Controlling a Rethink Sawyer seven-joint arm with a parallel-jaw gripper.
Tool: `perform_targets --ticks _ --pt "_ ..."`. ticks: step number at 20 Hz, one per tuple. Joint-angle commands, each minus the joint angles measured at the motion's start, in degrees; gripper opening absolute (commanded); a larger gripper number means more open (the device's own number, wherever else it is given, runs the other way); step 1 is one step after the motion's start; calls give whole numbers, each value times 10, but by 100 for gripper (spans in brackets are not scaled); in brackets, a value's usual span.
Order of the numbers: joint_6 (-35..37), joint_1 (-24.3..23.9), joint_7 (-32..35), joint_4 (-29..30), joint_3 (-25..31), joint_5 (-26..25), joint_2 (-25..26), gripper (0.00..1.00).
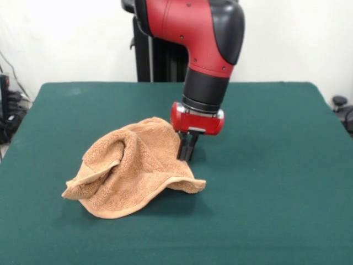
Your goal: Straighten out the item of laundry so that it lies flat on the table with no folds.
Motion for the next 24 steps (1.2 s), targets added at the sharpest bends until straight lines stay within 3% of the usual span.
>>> perform_targets --ticks 1,8,14,24 --pt "54 -9 80 -8 104 -38 45 0" --pt "158 -40 20 -52 107 -77 -3 0" --pt "205 -49 11 -71 103 -107 -40 0" --pt "259 -63 8 -105 123 -144 -53 0"
